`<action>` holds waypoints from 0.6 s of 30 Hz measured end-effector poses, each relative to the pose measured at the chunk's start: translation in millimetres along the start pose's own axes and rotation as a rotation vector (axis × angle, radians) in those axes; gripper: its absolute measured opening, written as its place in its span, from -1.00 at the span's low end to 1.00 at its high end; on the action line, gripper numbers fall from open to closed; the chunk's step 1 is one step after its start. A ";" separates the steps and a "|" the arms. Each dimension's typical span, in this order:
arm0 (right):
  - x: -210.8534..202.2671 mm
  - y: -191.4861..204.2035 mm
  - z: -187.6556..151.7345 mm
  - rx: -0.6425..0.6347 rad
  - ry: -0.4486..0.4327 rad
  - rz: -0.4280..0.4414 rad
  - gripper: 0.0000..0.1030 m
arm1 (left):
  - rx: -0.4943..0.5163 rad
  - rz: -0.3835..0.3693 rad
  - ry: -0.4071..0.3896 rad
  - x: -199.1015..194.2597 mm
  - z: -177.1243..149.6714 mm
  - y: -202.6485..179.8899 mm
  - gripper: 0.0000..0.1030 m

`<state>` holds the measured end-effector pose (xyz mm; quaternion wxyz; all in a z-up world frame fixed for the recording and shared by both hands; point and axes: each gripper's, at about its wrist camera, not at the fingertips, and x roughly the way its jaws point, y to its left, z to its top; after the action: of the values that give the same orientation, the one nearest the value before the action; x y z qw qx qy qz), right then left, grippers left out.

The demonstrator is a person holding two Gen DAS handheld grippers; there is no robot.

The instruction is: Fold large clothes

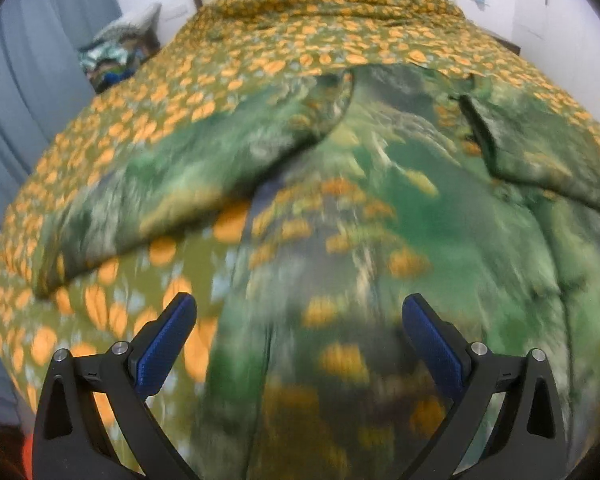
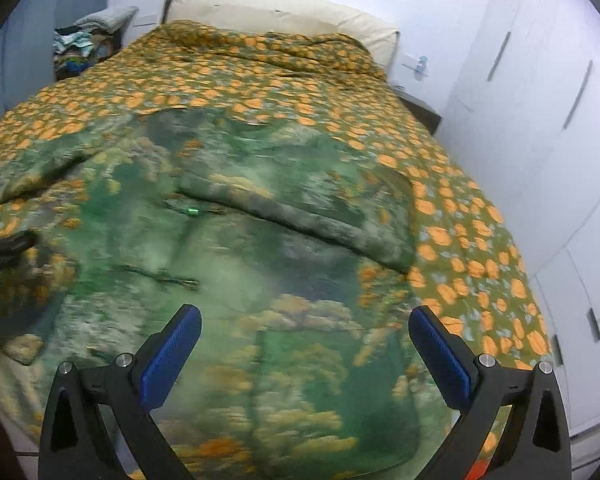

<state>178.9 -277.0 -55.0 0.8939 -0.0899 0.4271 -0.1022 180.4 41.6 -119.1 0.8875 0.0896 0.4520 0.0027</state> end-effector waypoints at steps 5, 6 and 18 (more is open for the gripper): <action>-12.9 26.1 5.0 -0.022 0.005 0.094 0.99 | 0.020 0.038 0.089 58.0 -8.5 -6.4 0.99; -16.3 33.1 5.6 -0.040 0.006 0.104 0.99 | -0.016 0.014 0.057 57.9 -13.8 -1.0 0.99; -13.2 60.5 0.5 -0.073 0.029 0.161 0.99 | -0.210 -0.175 0.064 66.5 -24.9 30.7 0.99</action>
<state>177.6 -215.3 -59.9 0.8892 -0.0864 0.4491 -0.0158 202.1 81.4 -181.8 0.8739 -0.0438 0.4836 -0.0243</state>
